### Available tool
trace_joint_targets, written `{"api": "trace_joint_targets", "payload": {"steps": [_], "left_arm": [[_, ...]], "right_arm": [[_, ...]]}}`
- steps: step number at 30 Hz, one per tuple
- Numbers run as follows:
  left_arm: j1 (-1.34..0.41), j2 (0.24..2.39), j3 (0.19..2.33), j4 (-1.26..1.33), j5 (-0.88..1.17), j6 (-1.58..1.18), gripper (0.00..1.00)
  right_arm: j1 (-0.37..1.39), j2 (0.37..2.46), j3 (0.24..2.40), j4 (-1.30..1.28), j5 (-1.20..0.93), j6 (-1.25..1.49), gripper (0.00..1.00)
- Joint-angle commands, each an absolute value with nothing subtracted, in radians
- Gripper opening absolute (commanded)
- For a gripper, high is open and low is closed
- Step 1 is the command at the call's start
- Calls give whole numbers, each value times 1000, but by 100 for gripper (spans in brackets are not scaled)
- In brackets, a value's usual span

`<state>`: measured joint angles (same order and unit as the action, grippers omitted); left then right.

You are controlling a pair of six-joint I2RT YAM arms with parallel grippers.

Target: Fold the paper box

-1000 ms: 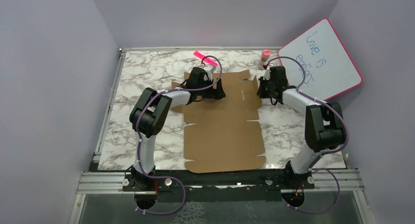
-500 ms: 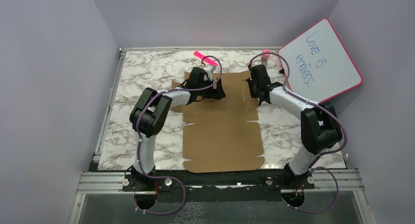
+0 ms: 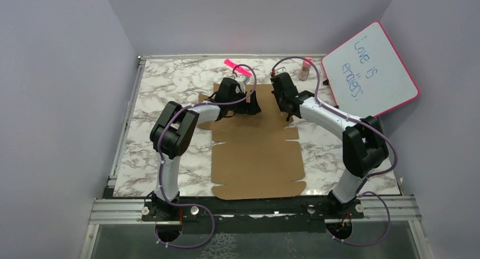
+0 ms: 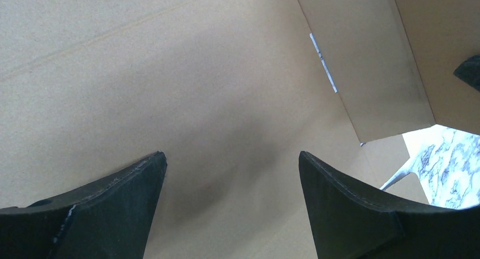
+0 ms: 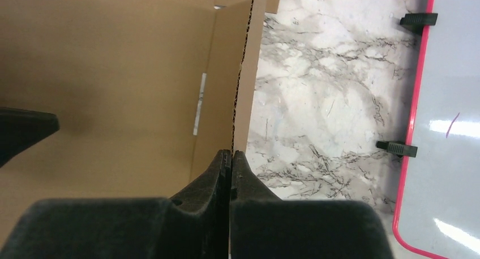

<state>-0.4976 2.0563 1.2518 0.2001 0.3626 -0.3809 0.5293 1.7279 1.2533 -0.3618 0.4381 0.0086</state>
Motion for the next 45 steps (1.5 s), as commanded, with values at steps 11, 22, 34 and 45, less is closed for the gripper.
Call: {"api": "trace_joint_targets", "payload": {"steps": [11, 22, 34, 45], "left_arm": [[-498, 2130, 1215, 93, 359, -399, 89], [-498, 2095, 1213, 89, 356, -405, 89], [-499, 1992, 1202, 85, 324, -430, 90], [-537, 1868, 1129, 102, 273, -479, 90]], "right_arm": [[670, 1827, 1358, -429, 466, 55, 5], [667, 1755, 1306, -389, 472, 51, 13], [498, 1425, 999, -256, 223, 153, 55], [329, 1226, 720, -139, 33, 305, 69]]}}
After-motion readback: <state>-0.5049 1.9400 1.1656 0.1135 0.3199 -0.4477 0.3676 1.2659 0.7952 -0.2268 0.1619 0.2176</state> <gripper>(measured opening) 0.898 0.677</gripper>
